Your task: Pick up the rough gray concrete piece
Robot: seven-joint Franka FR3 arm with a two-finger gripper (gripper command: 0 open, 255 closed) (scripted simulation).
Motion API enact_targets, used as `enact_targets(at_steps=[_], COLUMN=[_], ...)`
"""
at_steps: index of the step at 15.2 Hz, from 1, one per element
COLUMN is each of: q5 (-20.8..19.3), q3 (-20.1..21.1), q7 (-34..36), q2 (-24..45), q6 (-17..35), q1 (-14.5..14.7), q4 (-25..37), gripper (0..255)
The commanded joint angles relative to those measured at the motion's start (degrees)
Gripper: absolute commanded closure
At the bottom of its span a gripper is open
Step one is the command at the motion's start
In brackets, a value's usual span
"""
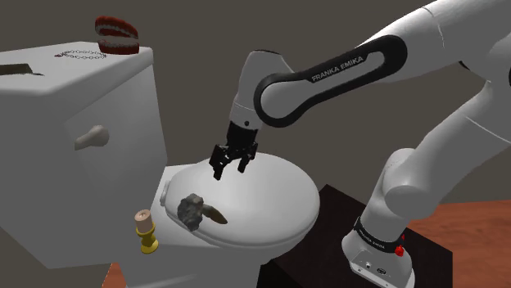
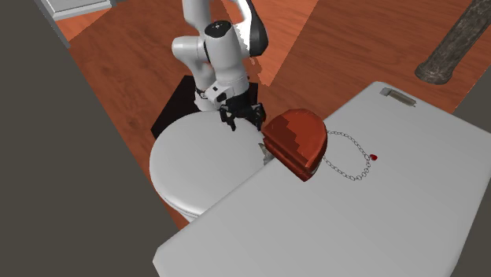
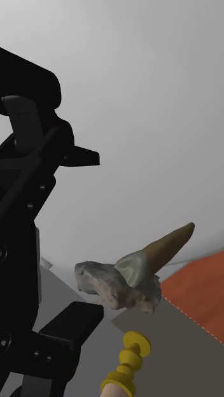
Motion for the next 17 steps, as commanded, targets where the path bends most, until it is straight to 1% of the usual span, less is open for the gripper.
enact_targets(at_steps=[1,4,8,15,17], q5=[-0.31,-2.20,-7.29,-9.35,-9.55], q3=[2.19,4.93,7.54,7.44,7.41], q7=[2.28,5.89,11.88,12.66,12.74], q2=[4.18,10.31,18.40,22.63,23.00], q6=[4.03,9.39,15.33,21.04,21.51], q1=[0.20,0.27,0.61,1.07,1.13], q4=[1.80,4.66,9.04,7.21,7.07], gripper=[0,0,0,0,0])
